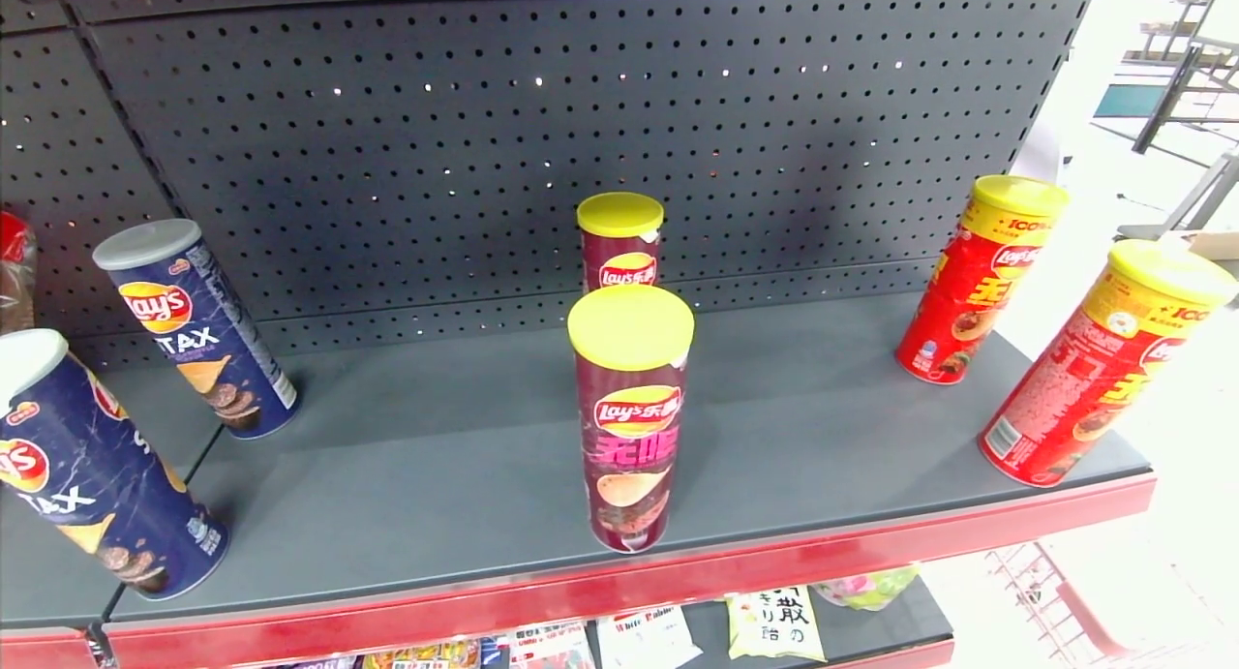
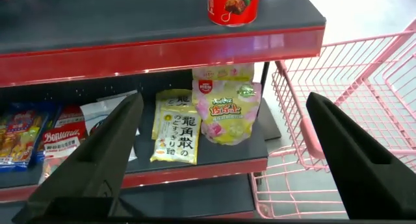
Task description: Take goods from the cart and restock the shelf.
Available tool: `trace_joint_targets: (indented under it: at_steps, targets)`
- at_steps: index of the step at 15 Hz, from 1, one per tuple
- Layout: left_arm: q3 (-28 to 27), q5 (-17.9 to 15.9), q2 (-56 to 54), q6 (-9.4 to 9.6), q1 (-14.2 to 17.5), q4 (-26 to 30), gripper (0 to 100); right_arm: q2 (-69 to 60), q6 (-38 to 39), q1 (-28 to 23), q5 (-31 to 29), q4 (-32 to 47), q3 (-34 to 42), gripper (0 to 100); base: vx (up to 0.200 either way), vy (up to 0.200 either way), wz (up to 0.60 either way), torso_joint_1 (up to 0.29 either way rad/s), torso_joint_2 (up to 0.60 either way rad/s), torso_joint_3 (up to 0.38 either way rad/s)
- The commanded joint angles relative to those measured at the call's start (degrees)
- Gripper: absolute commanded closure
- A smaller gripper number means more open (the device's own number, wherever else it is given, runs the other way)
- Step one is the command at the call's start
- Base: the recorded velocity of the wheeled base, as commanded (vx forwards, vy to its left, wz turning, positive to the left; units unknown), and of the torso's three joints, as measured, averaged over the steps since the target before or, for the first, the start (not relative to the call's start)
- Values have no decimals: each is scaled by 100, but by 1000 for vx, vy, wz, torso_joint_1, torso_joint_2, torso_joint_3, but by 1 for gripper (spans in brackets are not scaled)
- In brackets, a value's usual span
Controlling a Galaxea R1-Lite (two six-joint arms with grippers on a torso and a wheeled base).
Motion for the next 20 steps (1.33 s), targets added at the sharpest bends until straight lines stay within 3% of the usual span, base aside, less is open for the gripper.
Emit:
trace_joint_targets:
  at_steps: [1, 3, 5, 6, 7, 11, 16, 20]
  targets:
    - [33, 178, 13, -125, 2, -1, 0, -30, -11, -7, 7, 6, 22, 0, 0, 0, 0, 0, 0, 0]
    - [33, -148, 13, 50, 2, -1, 0, -30, -38, -7, 33, -2, 22, 0, 0, 0, 0, 0, 0, 0]
    - [33, -253, -4, 68, 2, 113, 0, -30, -29, -7, 33, -2, 22, 0, 0, 0, 0, 0, 0, 0]
    - [33, -526, -22, 86, -7, 254, 0, -30, -38, -7, 42, 6, 22, 0, 0, 0, 0, 0, 0, 0]
    - [15, -587, -189, 138, -429, 341, 0, -30, -38, -7, 33, -2, 22, 0, 0, 0, 0, 0, 0, 0]
    - [24, -341, -505, 68, -429, 324, 0, -30, -38, -7, 42, -2, 22, 0, 0, 0, 0, 0, 0, 0]
    - [24, -315, -505, 77, -429, 324, 0, -30, -38, -7, 33, -2, 22, 0, 0, 0, 0, 0, 0, 0]
    - [24, -315, -505, 68, -429, 324, 0, -30, -38, 2, 33, -2, 22, 0, -150, 0, 0, 4, -1, -1]
